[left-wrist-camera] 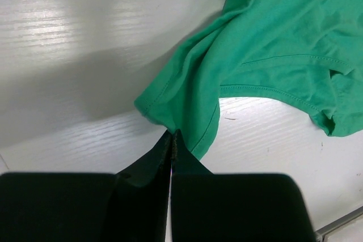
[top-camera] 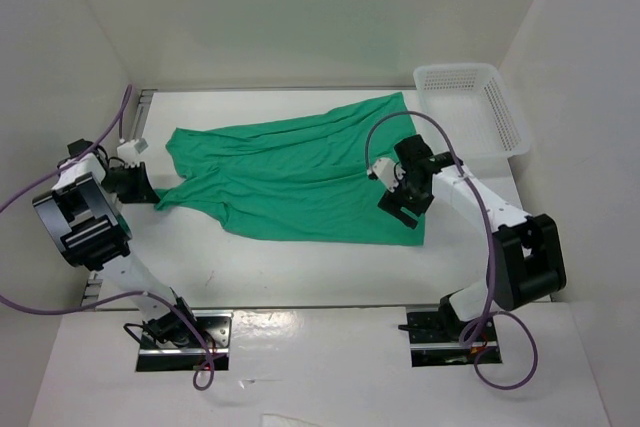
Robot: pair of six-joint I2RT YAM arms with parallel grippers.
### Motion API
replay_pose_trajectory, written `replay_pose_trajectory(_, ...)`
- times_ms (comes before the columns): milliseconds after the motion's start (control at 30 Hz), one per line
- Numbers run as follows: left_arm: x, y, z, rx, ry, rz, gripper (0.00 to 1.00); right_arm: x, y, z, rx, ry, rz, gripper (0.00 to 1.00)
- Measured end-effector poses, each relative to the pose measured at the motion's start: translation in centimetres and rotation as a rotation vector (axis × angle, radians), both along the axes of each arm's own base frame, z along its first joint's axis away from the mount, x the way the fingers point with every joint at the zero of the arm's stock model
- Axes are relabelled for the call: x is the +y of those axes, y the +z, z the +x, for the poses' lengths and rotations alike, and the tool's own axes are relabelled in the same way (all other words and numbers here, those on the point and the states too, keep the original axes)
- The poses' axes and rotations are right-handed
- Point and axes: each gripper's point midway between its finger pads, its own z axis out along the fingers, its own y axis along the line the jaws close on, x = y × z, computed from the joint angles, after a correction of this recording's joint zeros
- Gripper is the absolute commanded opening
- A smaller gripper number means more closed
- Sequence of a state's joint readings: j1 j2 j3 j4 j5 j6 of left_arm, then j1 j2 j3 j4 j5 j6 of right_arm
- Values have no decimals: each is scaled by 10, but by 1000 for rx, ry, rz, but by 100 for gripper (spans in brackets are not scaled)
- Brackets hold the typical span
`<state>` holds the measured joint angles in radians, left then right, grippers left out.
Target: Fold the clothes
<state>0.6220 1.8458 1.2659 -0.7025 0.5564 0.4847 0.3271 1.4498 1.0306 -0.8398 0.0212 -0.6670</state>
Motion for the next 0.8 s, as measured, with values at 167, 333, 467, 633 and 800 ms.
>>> replay_pose_trajectory(167, -3, 0, -6, 15, 16, -3, 0, -11, -25, -20, 100, 97, -118, 82)
replay_pose_trajectory(333, -2, 4, -6, 9, 18, 8, 0, -7, -43, -36, 207, 198, -175, 80)
replay_pose_trajectory(467, -1, 5, -6, 6, 19, 15, 0, 2, -55, -48, 258, 265, -198, 80)
replay_pose_trajectory(633, -2, 4, -8, 12, 20, 16, 0, 4, -69, -56, 312, 287, -207, 80)
replay_pose_trajectory(800, -1, 4, -8, 14, 21, 19, 0, -2, -77, -57, 332, 286, -245, 76)
